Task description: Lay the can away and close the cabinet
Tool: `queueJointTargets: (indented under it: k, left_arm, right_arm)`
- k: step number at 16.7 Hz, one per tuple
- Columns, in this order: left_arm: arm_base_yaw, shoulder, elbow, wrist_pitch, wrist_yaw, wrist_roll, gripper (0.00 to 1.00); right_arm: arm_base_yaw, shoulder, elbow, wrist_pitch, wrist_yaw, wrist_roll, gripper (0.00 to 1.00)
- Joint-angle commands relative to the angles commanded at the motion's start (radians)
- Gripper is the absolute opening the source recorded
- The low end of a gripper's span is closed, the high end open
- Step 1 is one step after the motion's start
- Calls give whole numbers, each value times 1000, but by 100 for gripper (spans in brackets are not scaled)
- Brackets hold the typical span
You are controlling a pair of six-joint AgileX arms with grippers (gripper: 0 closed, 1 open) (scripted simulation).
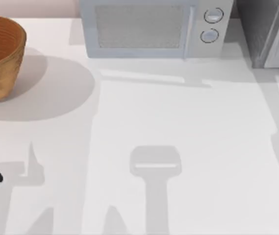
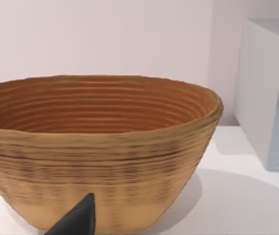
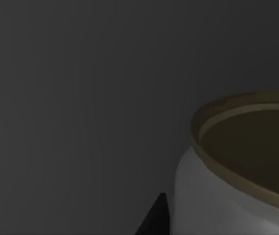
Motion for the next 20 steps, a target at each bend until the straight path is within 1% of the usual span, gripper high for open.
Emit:
queueJointTargets:
  k: [2,6,19,20]
  left_arm:
    - [0,0,0,0,0,0,100]
    - [0,0,0,0,0,0,100]
    - [0,0,0,0,0,0,100]
    - [0,0,0,0,0,0,100]
  right_arm:
    - [-4,31,38,-10,-4,0,0]
    - [-5,34,42,-11,-4,-1,0]
    - [-5,34,42,-11,-4,-1,98]
    - [-5,34,42,-11,-4,-1,100]
